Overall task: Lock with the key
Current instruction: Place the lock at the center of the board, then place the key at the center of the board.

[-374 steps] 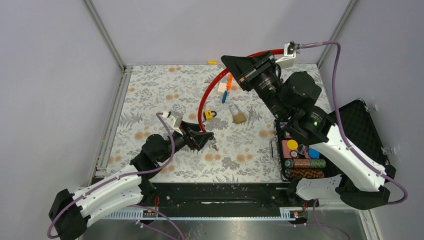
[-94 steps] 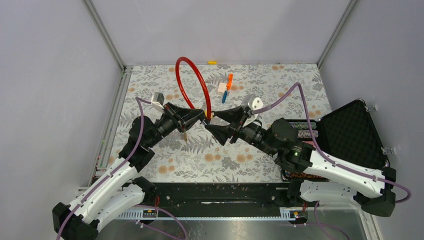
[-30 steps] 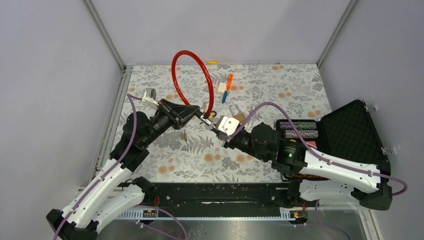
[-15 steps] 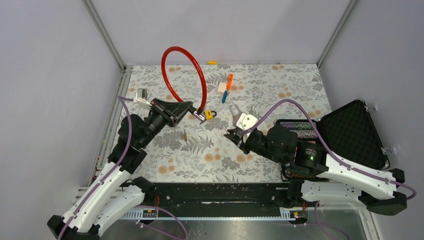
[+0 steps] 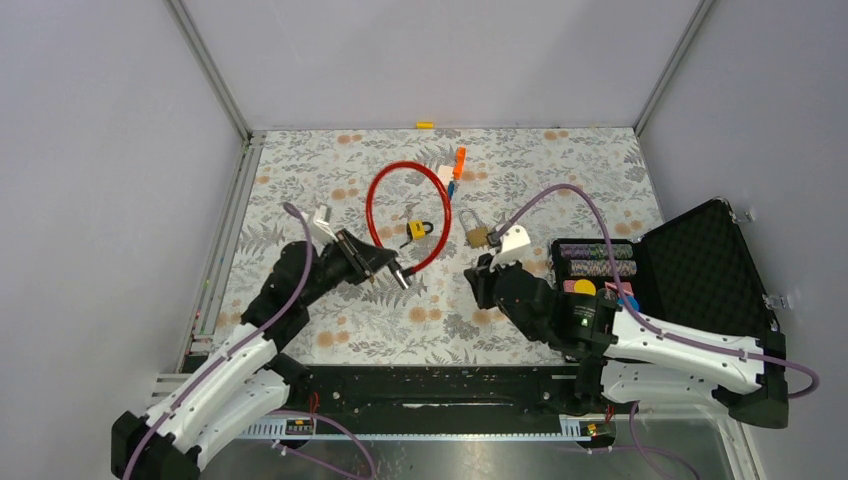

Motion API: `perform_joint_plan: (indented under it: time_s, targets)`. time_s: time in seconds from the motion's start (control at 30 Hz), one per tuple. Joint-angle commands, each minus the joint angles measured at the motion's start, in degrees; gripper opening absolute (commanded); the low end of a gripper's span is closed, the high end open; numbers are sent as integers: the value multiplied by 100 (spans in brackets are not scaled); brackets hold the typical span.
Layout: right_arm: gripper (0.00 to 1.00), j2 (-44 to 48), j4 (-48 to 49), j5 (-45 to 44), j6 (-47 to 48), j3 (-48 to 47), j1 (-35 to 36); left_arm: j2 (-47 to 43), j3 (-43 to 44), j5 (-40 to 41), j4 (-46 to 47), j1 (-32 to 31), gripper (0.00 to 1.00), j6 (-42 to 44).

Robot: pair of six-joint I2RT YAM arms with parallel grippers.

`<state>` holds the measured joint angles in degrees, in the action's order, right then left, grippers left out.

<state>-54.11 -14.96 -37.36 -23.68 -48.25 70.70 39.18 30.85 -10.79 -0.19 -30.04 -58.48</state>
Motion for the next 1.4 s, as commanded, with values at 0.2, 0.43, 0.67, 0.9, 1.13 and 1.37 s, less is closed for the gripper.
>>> perform_joint_plan:
  time_s: [0.2, 0.43, 0.67, 0.9, 1.13, 1.37]
  targets:
    - [0, 1592, 142, -1387, -1809, 568, -47, 1145, -1049, -926, 1525, -630, 0, 670]
    - [0, 1528, -69, -1505, -2007, 579, -50, 2578, -1228, -667, 2356, -968, 0, 552]
    - [0, 581, -162, -869, -2507, 392, -200, 3248, -821, 174, 1635, -1314, 0, 787]
    - [0, -598, 1127, 98, -2741, 938, -663, 3262, -742, 509, 886, -1436, 33, 725]
    - [0, -1872, 1576, 796, -3213, 758, -805, 2611, -721, 1045, -38, -1444, 67, 777]
    - [33, -2739, 1266, 1121, -3540, 391, -873, 1105, -496, 2079, -1480, -1448, 98, 759]
